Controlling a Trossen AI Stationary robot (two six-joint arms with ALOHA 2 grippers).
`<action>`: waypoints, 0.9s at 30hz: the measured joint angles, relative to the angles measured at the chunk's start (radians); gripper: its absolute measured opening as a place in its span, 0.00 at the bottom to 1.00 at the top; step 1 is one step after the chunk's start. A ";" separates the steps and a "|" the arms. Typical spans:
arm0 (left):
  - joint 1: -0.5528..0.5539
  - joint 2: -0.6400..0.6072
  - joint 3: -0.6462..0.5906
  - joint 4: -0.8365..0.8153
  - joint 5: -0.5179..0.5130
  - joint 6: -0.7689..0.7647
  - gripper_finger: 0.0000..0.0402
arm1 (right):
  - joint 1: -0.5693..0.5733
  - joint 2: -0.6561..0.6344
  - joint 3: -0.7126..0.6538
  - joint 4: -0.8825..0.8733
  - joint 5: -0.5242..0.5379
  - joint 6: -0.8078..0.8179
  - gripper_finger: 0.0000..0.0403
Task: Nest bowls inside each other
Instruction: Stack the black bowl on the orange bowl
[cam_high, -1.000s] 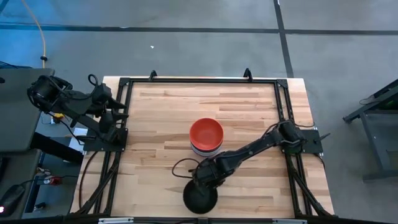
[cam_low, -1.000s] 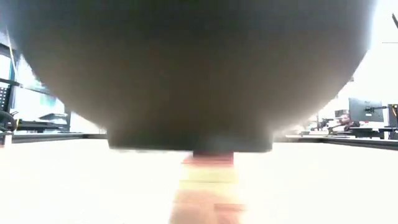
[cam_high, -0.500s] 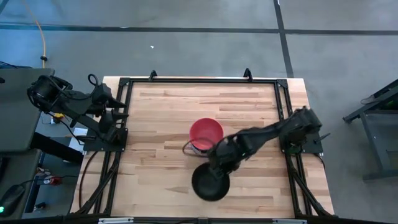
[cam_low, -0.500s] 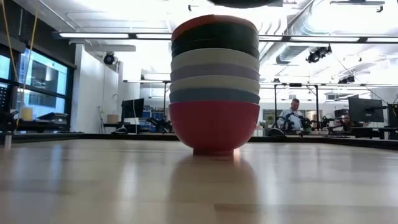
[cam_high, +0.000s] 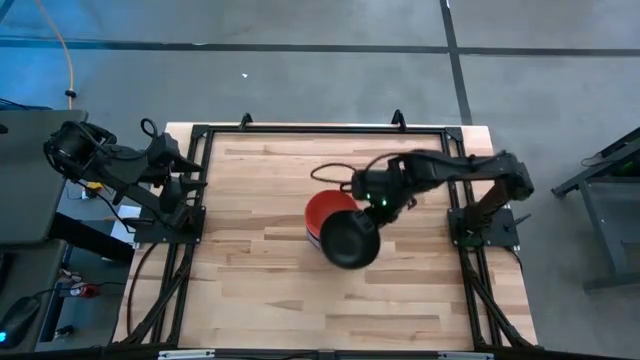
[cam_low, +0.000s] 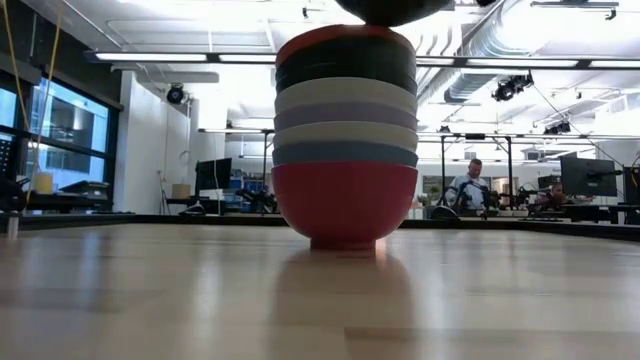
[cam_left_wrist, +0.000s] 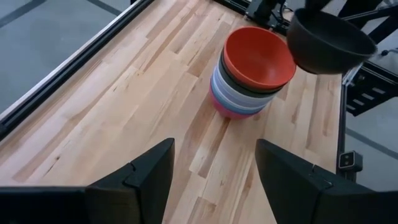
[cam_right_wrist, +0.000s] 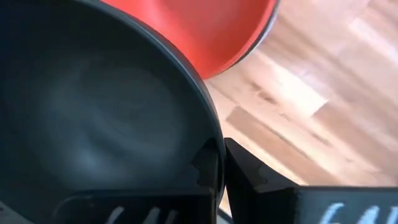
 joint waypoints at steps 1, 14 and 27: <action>0.000 0.000 0.000 0.000 0.000 -0.002 0.53 | -0.021 0.000 0.000 -0.012 -0.008 -0.026 0.00; 0.000 0.000 0.000 0.002 -0.019 -0.036 0.53 | -0.227 0.000 0.060 -0.015 -0.015 -0.231 0.00; 0.000 0.000 0.000 0.002 -0.056 -0.038 0.53 | -0.258 0.099 0.060 -0.011 -0.017 -0.250 0.00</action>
